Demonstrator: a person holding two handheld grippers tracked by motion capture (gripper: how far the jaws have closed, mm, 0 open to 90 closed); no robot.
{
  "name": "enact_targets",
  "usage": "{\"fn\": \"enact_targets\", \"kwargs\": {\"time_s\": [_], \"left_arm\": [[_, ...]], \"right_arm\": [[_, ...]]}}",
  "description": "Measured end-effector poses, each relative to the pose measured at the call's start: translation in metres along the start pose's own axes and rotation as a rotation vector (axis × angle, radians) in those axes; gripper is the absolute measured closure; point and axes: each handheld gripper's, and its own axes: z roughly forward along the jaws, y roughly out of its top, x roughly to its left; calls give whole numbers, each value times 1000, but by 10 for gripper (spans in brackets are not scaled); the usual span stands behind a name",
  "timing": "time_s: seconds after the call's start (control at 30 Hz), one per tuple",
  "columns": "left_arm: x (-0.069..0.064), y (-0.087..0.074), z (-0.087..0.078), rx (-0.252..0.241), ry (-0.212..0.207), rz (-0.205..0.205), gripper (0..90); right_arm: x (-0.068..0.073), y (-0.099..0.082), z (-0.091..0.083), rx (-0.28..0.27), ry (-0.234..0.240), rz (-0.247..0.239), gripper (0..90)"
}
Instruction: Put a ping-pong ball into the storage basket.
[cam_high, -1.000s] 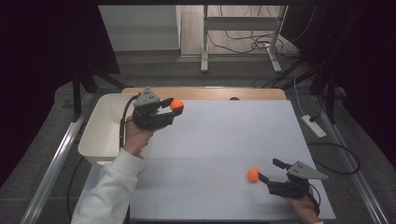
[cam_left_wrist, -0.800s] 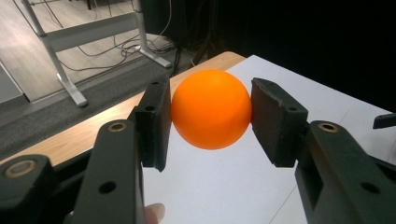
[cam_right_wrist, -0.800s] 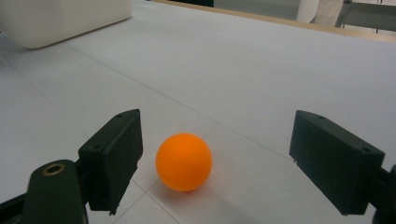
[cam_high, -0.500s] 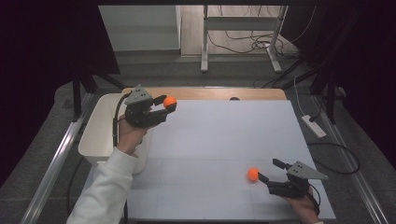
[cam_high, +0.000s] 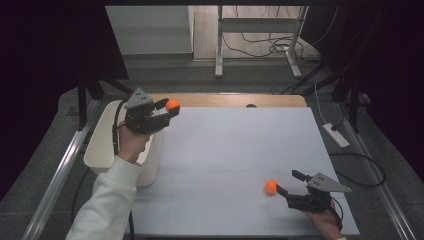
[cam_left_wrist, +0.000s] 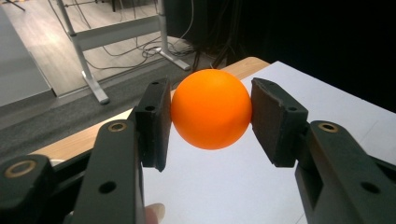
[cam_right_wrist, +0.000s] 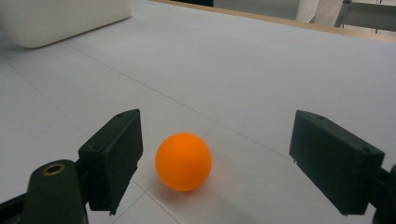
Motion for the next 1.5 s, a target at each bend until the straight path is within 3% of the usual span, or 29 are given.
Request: {"fn": "enact_targets", "kwargs": {"time_s": [0.83, 1.5], "left_arm": [[33, -8, -10, 29, 96, -46, 504], [62, -20, -12, 86, 184, -101, 504]], "right_arm": [[0, 0, 0, 0, 0, -2, 177], [0, 0, 0, 0, 0, 0, 178]]}}
